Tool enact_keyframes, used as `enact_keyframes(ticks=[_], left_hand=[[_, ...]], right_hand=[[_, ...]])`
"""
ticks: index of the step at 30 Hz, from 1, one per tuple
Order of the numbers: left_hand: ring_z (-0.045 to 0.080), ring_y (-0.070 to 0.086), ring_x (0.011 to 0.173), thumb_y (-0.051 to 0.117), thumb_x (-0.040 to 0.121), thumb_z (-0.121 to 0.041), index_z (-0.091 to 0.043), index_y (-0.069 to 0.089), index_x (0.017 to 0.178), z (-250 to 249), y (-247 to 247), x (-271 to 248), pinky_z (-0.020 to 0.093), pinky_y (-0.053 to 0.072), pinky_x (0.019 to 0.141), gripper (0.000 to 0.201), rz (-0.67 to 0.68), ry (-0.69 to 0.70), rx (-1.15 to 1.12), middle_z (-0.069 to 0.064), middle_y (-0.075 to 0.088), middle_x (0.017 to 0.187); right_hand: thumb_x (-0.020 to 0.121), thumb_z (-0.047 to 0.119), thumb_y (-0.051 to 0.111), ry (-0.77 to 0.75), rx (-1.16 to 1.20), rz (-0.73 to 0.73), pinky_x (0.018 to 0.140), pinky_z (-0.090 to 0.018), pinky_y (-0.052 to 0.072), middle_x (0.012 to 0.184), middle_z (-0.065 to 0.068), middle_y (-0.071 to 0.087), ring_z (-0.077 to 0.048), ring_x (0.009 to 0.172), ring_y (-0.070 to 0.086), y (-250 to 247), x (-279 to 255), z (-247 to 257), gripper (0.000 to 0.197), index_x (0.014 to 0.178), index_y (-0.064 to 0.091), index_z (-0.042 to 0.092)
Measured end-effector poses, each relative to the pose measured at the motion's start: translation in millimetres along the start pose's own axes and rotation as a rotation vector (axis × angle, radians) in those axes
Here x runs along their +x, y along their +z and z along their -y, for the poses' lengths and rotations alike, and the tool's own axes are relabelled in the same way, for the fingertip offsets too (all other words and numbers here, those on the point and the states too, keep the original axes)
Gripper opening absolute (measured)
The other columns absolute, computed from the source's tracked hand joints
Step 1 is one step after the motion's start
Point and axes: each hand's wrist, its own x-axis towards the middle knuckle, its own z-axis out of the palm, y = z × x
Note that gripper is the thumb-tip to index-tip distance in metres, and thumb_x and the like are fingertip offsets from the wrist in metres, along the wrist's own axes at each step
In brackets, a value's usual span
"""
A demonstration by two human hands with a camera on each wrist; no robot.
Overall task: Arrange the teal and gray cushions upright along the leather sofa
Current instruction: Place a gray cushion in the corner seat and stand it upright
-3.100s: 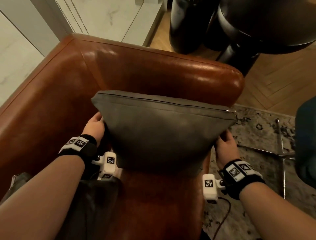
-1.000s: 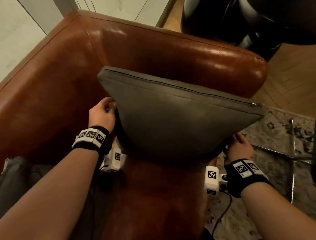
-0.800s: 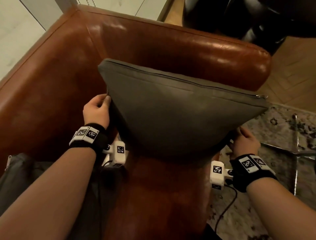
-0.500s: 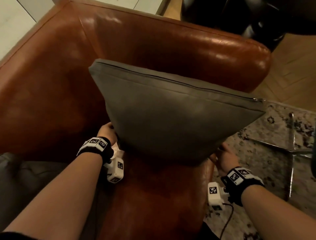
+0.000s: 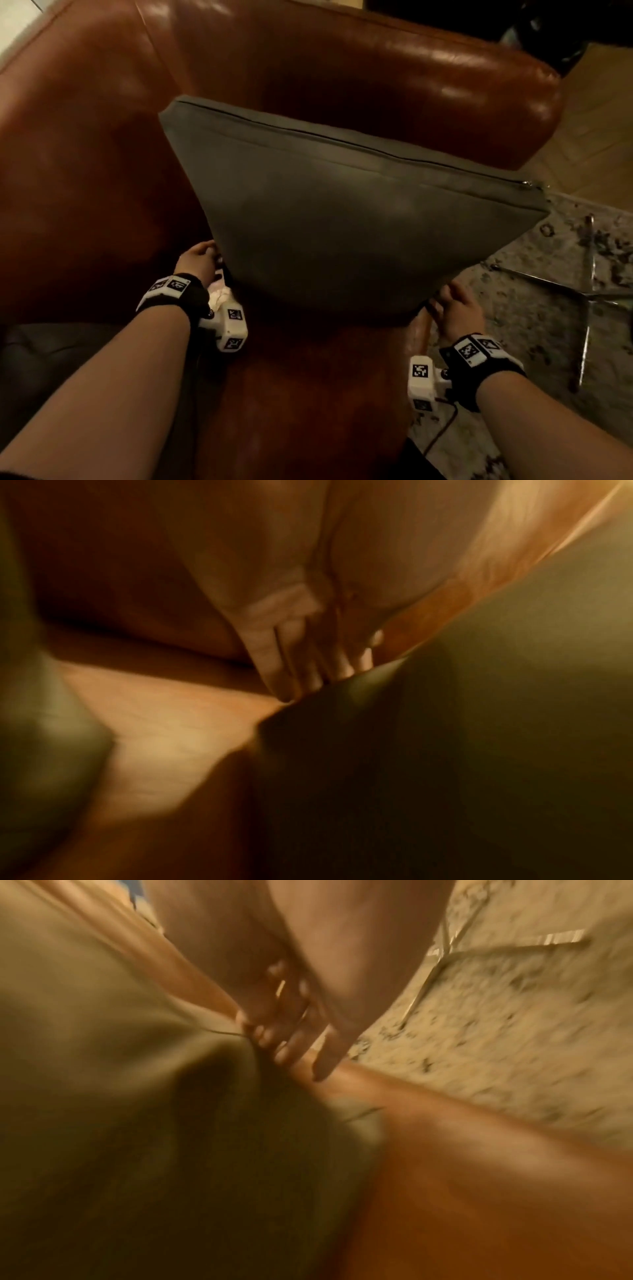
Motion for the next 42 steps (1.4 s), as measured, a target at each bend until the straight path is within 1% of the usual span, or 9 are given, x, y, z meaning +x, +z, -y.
enact_keyframes(ticks=[4, 8, 13, 21, 30, 34, 37, 39, 42], left_hand=[[0.032, 0.059, 0.106, 0.045, 0.094, -0.002, -0.012, 0.061, 0.126, 13.9, 8.9, -1.9, 0.034, 0.042, 0.078, 0.037, 0.026, -0.067, 0.102, 0.014, 0.064, 0.12], [0.027, 0.064, 0.104, 0.061, 0.089, -0.007, -0.011, 0.068, 0.116, 15.1, 4.8, 4.2, 0.036, 0.05, 0.092, 0.028, -0.044, -0.001, 0.186, 0.009, 0.069, 0.112], [0.011, 0.061, 0.068, 0.074, 0.078, -0.008, -0.02, 0.068, 0.073, 14.6, -11.0, 14.9, 0.024, 0.047, 0.056, 0.015, -0.088, -0.05, 0.178, 0.0, 0.071, 0.085], [0.038, 0.056, 0.115, 0.05, 0.093, 0.001, 0.004, 0.06, 0.12, 0.3, 9.8, 4.8, 0.035, 0.041, 0.082, 0.029, 0.047, 0.075, 0.487, 0.022, 0.061, 0.124], [0.007, 0.049, 0.058, 0.067, 0.086, -0.008, -0.017, 0.07, 0.097, -12.0, -9.9, 8.0, 0.018, 0.043, 0.049, 0.015, -0.134, 0.029, 0.358, 0.001, 0.064, 0.092], [0.028, 0.064, 0.096, 0.067, 0.085, -0.01, -0.014, 0.069, 0.108, -24.2, -5.9, -6.9, 0.033, 0.047, 0.079, 0.023, -0.212, 0.13, 0.369, 0.011, 0.07, 0.112], [0.027, 0.058, 0.117, 0.053, 0.092, -0.006, -0.016, 0.057, 0.128, -45.2, -18.3, -22.3, 0.028, 0.041, 0.088, 0.038, -0.3, 0.231, 0.145, 0.009, 0.063, 0.127], [0.027, 0.052, 0.123, 0.047, 0.093, -0.009, -0.021, 0.045, 0.137, -64.1, -31.8, -31.4, 0.031, 0.041, 0.098, 0.045, -0.352, 0.359, 0.003, 0.008, 0.054, 0.135], [0.026, 0.041, 0.13, 0.047, 0.087, -0.014, -0.017, 0.035, 0.142, -97.2, -48.1, -64.4, 0.04, 0.031, 0.113, 0.056, -0.479, 0.746, -0.038, 0.012, 0.038, 0.141]], right_hand=[[0.095, -0.011, 0.044, -0.026, -0.411, 0.215, 0.08, -0.029, 0.047, 0.105, -0.001, 0.065, -0.02, 0.101, 0.058, -5.2, 5.1, -20.7, 0.045, 0.121, 0.06, 0.022], [0.092, 0.004, 0.059, -0.13, -0.616, 0.054, 0.07, -0.017, 0.044, 0.102, -0.003, 0.068, -0.019, 0.095, 0.061, -2.6, 12.1, -20.5, 0.023, 0.111, 0.069, 0.014], [0.083, 0.008, 0.071, -0.027, -0.436, -0.151, 0.084, -0.042, 0.059, 0.09, -0.003, 0.074, -0.023, 0.088, 0.071, -8.9, 28.6, -20.7, 0.017, 0.089, 0.073, 0.024], [0.086, 0.015, 0.069, -0.103, -0.608, -0.031, 0.085, -0.048, 0.058, 0.098, 0.0, 0.074, -0.022, 0.093, 0.07, -8.9, 24.4, -28.7, 0.019, 0.1, 0.072, 0.028], [0.087, 0.011, 0.069, -0.109, -0.6, -0.133, 0.083, -0.045, 0.059, 0.095, -0.004, 0.074, -0.022, 0.088, 0.071, -6.4, 21.0, -22.9, 0.017, 0.103, 0.073, 0.016], [0.095, 0.028, 0.059, -0.129, -0.923, -0.016, 0.086, -0.041, 0.056, 0.104, -0.004, 0.072, -0.022, 0.093, 0.067, -7.3, -2.6, -3.7, 0.021, 0.112, 0.07, 0.021], [0.095, 0.033, 0.055, -0.12, -1.187, 0.217, 0.067, -0.034, 0.055, 0.085, -0.004, 0.071, -0.018, 0.075, 0.066, -7.8, -49.2, 30.7, 0.018, 0.089, 0.068, 0.022], [0.095, 0.038, 0.054, -0.312, -1.338, 0.388, 0.056, -0.025, 0.05, 0.072, 0.007, 0.066, -0.006, 0.064, 0.062, -6.5, -90.7, 51.1, 0.021, 0.078, 0.063, 0.028], [0.094, 0.037, 0.053, -1.094, -1.047, 0.409, 0.065, -0.015, 0.043, 0.071, 0.02, 0.057, 0.002, 0.069, 0.053, 8.0, -156.4, 93.3, 0.023, 0.076, 0.065, 0.03]])
